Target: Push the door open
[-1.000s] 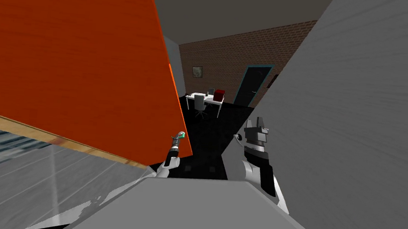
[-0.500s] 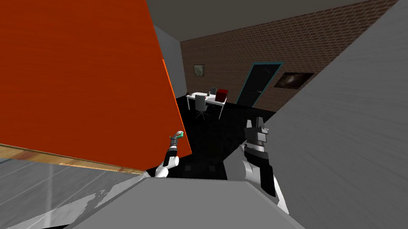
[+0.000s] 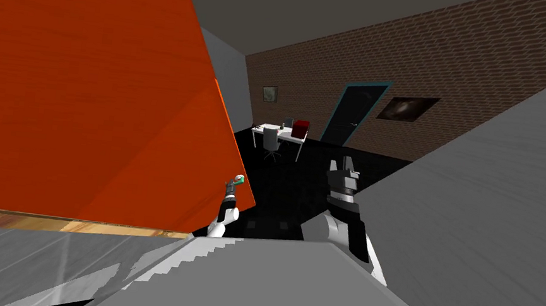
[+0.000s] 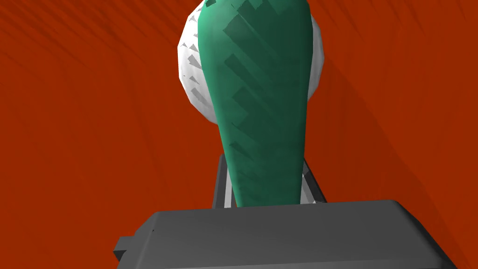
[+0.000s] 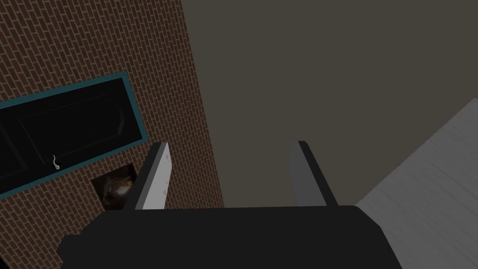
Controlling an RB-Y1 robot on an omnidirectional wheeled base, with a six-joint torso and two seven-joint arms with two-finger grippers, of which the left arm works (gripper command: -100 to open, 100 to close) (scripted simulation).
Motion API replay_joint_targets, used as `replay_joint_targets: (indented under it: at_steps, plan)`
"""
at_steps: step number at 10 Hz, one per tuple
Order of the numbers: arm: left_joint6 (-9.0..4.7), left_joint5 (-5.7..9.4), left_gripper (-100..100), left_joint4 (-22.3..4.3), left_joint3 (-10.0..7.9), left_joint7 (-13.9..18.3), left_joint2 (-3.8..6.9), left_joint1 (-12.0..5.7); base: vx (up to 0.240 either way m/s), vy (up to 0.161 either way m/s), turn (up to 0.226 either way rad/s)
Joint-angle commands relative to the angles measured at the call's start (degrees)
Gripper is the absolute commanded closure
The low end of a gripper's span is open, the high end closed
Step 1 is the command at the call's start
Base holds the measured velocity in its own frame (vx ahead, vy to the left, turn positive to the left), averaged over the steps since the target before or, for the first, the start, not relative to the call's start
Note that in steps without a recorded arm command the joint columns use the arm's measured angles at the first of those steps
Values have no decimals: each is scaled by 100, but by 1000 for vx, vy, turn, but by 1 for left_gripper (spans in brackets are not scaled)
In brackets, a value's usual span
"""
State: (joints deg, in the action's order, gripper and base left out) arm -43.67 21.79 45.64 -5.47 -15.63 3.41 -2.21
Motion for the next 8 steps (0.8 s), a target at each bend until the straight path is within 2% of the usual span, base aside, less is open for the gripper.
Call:
replay_joint_targets:
  at_steps: [1,2,4,8]
  plan:
    - [-161,31,100,-88,-91,-2,60,-41,82,-21,16]
    - [-186,93,100,-89,-215,-95,-10,-46,185,-49,94]
    - [-208,151,100,-89,-330,-182,-95,-51,239,-50,120]
    - [-257,274,100,-91,-577,-367,-364,-61,221,-20,86]
